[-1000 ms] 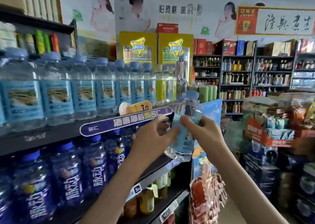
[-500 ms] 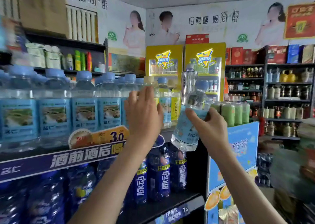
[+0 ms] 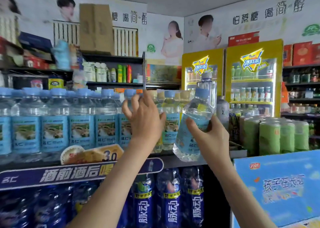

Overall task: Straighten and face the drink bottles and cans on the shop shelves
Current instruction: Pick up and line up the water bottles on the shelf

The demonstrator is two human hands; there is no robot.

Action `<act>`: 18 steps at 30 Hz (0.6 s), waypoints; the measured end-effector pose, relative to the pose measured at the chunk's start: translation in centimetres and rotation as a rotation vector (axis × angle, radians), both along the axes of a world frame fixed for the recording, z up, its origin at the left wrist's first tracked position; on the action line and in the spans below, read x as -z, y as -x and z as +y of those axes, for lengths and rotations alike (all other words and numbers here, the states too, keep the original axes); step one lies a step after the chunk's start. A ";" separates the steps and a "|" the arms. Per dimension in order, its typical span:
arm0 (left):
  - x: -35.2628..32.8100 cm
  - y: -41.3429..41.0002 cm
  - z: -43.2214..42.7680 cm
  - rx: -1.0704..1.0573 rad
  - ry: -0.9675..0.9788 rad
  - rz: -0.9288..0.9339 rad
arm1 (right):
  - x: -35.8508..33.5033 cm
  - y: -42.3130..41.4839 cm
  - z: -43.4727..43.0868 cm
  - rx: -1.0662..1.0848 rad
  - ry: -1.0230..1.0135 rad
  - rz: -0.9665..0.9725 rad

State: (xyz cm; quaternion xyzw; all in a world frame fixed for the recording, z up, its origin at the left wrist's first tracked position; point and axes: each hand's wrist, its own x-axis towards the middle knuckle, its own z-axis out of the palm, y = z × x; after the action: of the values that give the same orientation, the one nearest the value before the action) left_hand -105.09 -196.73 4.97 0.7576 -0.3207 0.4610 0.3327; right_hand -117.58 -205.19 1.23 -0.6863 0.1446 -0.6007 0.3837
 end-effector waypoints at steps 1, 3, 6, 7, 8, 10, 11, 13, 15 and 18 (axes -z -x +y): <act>-0.1 -0.1 -0.1 0.002 0.014 -0.002 | 0.0 -0.2 -0.3 -0.010 0.007 0.002; -0.4 0.0 -0.1 0.007 0.029 0.034 | 0.0 -0.4 -0.6 -0.047 0.011 -0.008; -0.2 0.5 0.1 0.097 0.053 0.109 | 0.0 -0.9 -0.7 -0.090 0.003 -0.027; 0.0 0.6 0.2 0.170 0.080 0.116 | 0.1 -0.9 -0.7 -0.089 0.000 -0.022; 0.3 0.8 0.5 0.235 0.114 0.105 | 0.1 -1.0 -0.7 -0.089 0.000 -0.018; 1.1 1.1 1.1 0.297 0.166 0.071 | 0.1 -1.0 -0.7 -0.103 0.002 -0.018; 1.5 1.3 1.5 0.313 0.181 0.064 | 0.2 -0.9 -0.7 -0.114 0.004 -0.022; 2.0 1.5 2.2 0.344 0.195 0.077 | 0.2 -1.1 -0.8 -0.119 0.009 -0.025; 2.4 1.6 2.7 0.365 0.209 0.069 | 0.1 -1.3 -0.9 -0.113 0.012 -0.015; 2.7 1.4 3.7 0.455 0.326 0.087 | 0.3 -1.7 -0.8 -0.130 0.008 -0.006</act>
State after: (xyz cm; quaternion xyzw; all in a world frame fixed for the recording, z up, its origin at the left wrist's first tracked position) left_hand -106.52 -193.07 2.26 0.6217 -0.3895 0.3872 0.5584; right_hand -115.85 -205.99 0.96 -0.6941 0.0961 -0.5769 0.4197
